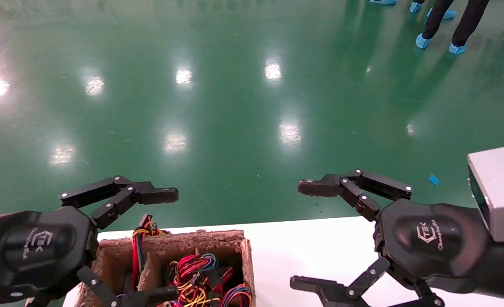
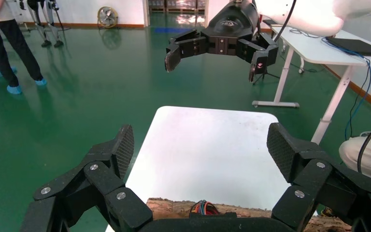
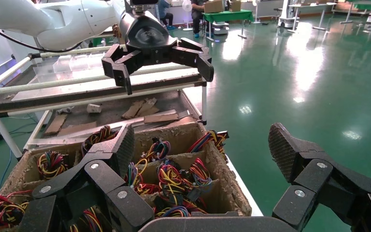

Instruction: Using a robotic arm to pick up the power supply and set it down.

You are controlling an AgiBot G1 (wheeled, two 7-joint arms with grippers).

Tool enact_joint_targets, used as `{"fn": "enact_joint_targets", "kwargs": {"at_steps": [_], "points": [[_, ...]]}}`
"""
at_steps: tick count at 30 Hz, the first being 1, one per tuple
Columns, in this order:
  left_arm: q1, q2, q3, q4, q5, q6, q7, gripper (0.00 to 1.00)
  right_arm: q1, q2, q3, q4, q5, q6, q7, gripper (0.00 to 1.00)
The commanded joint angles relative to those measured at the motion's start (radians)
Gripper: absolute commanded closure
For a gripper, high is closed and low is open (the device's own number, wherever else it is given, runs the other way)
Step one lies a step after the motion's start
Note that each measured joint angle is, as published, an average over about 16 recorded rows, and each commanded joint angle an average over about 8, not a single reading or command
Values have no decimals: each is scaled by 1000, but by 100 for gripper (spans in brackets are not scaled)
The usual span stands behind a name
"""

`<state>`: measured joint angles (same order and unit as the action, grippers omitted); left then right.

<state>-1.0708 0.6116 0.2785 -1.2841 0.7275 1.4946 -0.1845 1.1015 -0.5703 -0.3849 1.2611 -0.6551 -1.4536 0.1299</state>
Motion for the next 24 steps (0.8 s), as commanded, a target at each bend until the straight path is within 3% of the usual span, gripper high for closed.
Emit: {"fn": "enact_joint_targets", "kwargs": {"at_steps": [1, 24], "points": [[0, 0, 0, 0, 0, 0, 0, 0, 0, 0, 0, 0, 0, 0, 0, 0], [-1, 0, 1, 1, -1, 0, 1, 0, 12, -30, -28, -33, -36, -34, -14, 0]]}}
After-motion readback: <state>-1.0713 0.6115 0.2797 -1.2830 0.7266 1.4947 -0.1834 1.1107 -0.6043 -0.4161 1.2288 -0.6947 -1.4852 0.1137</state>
